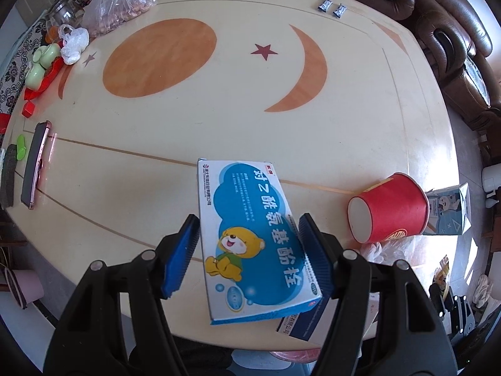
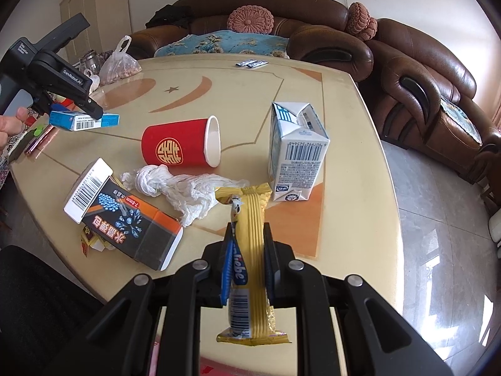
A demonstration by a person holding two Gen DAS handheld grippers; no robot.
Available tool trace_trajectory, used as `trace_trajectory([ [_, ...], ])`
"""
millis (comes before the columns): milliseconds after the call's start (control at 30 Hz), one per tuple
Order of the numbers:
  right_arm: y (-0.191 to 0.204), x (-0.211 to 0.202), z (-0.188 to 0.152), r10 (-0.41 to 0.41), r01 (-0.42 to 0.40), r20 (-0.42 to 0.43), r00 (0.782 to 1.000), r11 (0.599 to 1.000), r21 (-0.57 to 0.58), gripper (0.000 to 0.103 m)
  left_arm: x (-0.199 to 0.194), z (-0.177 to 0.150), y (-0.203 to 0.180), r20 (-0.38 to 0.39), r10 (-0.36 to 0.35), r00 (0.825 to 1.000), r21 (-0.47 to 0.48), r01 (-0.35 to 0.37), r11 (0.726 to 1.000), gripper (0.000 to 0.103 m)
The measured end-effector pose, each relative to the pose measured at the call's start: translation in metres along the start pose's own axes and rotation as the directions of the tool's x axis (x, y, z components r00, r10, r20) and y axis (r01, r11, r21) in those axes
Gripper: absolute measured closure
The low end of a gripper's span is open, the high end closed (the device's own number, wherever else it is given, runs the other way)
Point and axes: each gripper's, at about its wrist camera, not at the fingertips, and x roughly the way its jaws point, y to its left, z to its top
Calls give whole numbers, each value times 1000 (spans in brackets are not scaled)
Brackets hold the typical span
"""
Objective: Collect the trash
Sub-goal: 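Lift both held items and carry them over the pink trash bin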
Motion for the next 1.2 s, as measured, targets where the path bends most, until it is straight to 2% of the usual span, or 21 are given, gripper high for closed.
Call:
trace_trajectory([
  [300,17,-47,3,-17,19,53,998,999,-40,86,-39,-34,3,62,-21,998,47,18,999,38],
  [633,44,-103,-9,-17,25,109,994,996,-80,86,-88,-94,-2,142,-47,989,125,29,992,38],
  [933,66,-141,-32,-8,23,134,991,994,-108,86,-112,-155,-12,172,-89,981,192,55,980,38],
  [1200,77,-156,-55,-2,15,122,993,994,-107,86,-120,-205,-21,202,-126,971,241,75,968,38],
])
